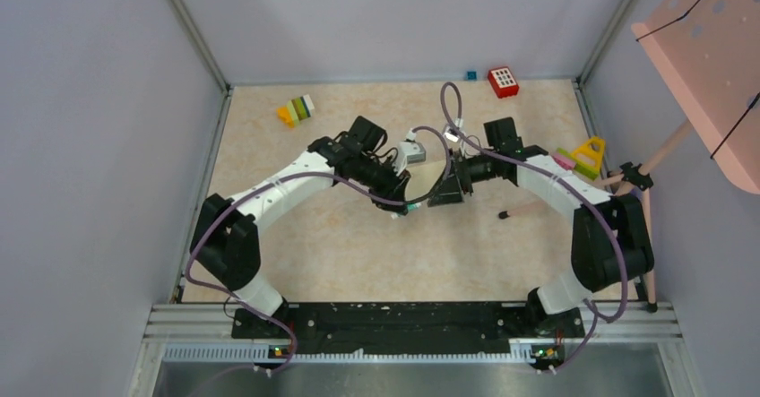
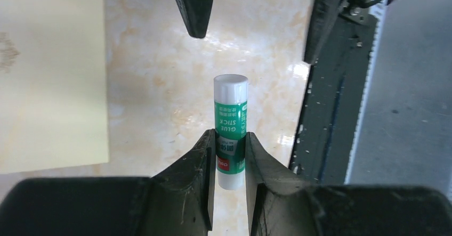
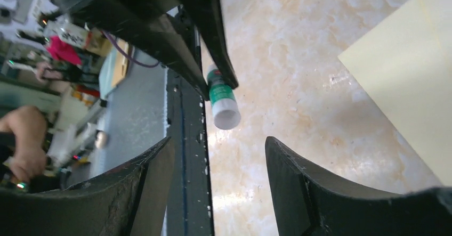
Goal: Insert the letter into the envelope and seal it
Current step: Screw the solid glue.
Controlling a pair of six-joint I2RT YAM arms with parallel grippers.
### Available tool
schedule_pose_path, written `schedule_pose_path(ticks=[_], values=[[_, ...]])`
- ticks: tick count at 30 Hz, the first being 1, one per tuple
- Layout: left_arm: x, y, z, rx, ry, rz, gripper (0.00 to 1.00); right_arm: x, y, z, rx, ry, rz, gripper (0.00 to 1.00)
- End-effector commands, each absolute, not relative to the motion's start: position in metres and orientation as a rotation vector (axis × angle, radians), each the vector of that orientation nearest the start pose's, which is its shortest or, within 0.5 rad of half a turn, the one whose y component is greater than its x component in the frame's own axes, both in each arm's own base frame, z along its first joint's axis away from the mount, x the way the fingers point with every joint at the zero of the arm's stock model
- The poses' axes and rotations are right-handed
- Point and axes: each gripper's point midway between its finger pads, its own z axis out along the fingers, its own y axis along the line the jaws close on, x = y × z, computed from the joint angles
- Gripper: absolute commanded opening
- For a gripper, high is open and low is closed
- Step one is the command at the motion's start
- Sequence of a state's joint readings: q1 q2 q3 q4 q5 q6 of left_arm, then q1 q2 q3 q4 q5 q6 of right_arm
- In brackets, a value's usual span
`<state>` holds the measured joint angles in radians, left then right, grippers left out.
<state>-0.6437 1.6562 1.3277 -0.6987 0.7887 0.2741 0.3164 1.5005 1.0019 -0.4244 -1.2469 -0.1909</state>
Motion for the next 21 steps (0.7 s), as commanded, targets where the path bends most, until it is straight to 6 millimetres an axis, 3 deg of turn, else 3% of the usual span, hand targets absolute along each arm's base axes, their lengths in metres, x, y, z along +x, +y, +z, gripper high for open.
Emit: schedule_pose_path(ticks=[1,9,18,21], values=[[0.245,-0.313,0.169,1.353,2.027,-0.86,0.0,0.25,0.249,0.183,-0.845,2.023,1.689,0.62],[0.252,-0.32,0.156,1.394,1.984,-0.582,0.0,0.255,0.255,0.169,-0.705,2.116,1.837,0.59],[0.257,-0.322,0.153,1.393,2.007,-0.515,0.0,0.252,0.264,0.141,-0.71,2.226,1.758,0.51],[0.256,-0.322,0.152,1.398,2.001,-0.515,0.0,0.249,0.266,0.141,-0.726,2.232,1.772,0.48]])
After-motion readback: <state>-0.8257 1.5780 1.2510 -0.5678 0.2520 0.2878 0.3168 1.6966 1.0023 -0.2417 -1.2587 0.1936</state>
